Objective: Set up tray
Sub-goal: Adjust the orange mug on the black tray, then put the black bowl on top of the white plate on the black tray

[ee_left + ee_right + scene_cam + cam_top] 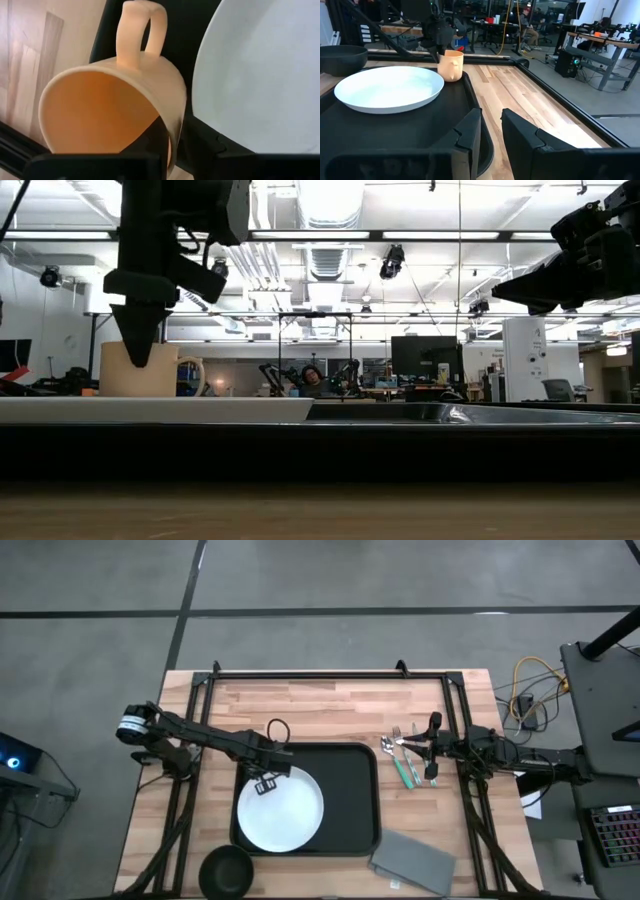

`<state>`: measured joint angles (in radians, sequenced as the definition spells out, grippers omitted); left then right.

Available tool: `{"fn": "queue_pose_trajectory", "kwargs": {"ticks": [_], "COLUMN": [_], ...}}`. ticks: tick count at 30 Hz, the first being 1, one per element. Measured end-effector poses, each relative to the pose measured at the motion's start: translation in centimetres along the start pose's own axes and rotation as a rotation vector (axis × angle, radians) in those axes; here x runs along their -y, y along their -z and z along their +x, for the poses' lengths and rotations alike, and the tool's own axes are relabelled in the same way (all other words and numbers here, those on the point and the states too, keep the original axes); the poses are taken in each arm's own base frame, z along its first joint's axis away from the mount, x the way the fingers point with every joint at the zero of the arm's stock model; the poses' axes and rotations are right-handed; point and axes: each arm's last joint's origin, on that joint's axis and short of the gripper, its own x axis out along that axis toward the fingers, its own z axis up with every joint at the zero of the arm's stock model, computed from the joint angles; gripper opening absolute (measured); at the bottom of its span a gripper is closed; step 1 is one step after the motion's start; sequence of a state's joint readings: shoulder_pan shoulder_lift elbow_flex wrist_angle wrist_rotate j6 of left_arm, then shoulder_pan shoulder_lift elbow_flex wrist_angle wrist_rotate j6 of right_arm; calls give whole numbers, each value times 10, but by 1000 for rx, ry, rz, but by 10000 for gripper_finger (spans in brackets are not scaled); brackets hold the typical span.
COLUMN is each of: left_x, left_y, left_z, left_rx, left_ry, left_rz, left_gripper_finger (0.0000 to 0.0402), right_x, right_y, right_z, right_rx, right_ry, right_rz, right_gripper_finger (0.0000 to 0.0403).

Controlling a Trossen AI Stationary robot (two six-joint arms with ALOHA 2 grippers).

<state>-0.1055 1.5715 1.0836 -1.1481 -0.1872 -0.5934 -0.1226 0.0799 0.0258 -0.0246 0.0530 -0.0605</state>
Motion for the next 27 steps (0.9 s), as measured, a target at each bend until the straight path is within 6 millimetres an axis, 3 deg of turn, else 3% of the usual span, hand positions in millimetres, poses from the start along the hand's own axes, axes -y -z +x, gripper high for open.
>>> {"fn": "queue_pose_trajectory", "kwargs": {"ticks": [12, 19, 27], "left_x": [0, -1, -6], "left_y": [0, -1, 0], "left_z": [-1, -6, -25], "left_rx": [-2, 5, 8], "left_ry": [2, 7, 8], "left_rz": [-5, -6, -7], "left_gripper_finger": [120, 125, 125], "right_x": [0, 0, 0], "right_y": [0, 0, 0], "right_z": [0, 0, 0], "right_rx": [0, 0, 0], "right_ry": [0, 0, 1], "right_rz": [0, 0, 0], "right_gripper_finger": [68, 68, 68]}}
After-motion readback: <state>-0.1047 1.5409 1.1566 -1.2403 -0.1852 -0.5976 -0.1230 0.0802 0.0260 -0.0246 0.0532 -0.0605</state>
